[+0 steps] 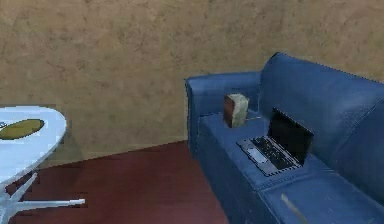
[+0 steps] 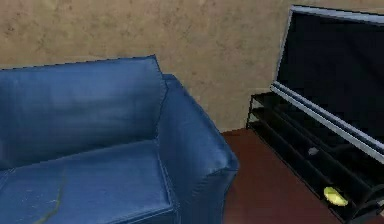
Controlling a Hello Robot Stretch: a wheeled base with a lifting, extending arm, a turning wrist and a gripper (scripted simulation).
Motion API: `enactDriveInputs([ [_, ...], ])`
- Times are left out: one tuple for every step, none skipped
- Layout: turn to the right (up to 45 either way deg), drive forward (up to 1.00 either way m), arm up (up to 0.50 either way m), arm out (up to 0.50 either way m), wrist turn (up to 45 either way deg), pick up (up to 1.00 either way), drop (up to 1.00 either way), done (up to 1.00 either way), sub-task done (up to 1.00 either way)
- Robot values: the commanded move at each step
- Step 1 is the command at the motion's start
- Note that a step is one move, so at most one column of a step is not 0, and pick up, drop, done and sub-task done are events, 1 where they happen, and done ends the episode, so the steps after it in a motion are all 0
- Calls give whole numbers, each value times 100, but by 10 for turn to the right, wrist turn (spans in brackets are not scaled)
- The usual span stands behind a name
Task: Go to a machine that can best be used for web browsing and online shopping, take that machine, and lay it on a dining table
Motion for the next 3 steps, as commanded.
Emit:
enactDriveInputs([
  [0,55,0,0,0,0,0,0,0],
  [-420,0,0,0,0,0,0,0,0],
  [0,0,50,0,0,0,0,0,0],
])
